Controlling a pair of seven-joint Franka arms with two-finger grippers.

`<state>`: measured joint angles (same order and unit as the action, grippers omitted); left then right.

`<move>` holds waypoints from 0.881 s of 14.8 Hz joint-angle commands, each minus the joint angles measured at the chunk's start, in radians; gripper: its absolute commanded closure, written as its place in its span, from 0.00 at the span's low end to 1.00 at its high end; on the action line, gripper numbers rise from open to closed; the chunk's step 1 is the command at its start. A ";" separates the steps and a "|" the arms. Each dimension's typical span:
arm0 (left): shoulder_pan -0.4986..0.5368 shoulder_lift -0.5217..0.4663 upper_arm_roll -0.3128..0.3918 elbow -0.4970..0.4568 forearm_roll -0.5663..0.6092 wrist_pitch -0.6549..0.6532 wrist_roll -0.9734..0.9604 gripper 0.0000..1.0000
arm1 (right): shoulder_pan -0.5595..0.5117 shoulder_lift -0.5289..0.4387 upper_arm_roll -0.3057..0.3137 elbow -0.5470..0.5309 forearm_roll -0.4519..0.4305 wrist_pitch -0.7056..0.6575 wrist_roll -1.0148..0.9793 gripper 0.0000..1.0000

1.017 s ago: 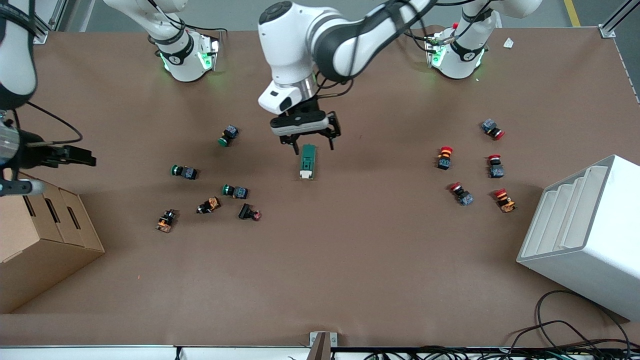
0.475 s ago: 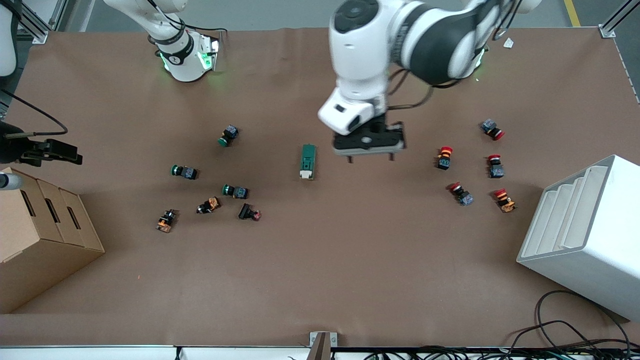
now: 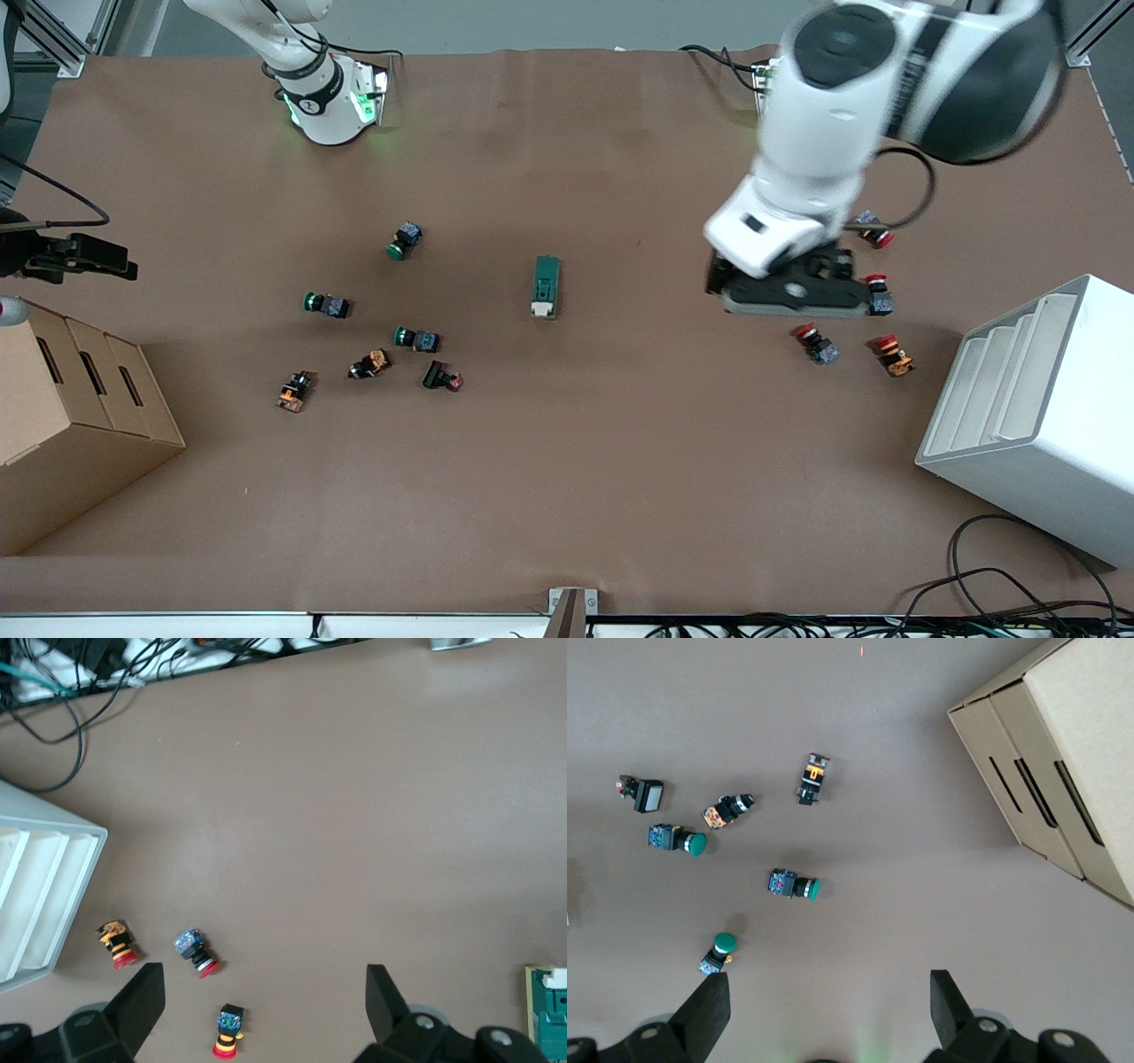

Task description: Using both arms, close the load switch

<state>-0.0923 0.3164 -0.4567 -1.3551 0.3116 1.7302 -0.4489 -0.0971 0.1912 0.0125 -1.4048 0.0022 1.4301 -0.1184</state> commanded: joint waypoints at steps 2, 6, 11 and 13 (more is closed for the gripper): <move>0.083 -0.054 -0.008 -0.018 -0.051 -0.038 0.044 0.00 | -0.006 0.005 0.009 0.020 -0.004 -0.013 -0.003 0.00; 0.149 -0.071 -0.004 0.004 -0.092 -0.075 0.081 0.00 | 0.013 -0.016 0.001 0.012 -0.007 -0.014 0.000 0.00; 0.100 -0.206 0.243 -0.064 -0.293 -0.084 0.327 0.00 | 0.116 -0.058 -0.123 -0.022 -0.004 -0.010 0.000 0.00; 0.085 -0.275 0.279 -0.125 -0.293 -0.116 0.340 0.00 | 0.117 -0.078 -0.123 -0.033 -0.002 -0.013 0.000 0.00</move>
<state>0.0253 0.1397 -0.2122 -1.3812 0.0331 1.6315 -0.1277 0.0040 0.1620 -0.0952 -1.3970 0.0022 1.4202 -0.1183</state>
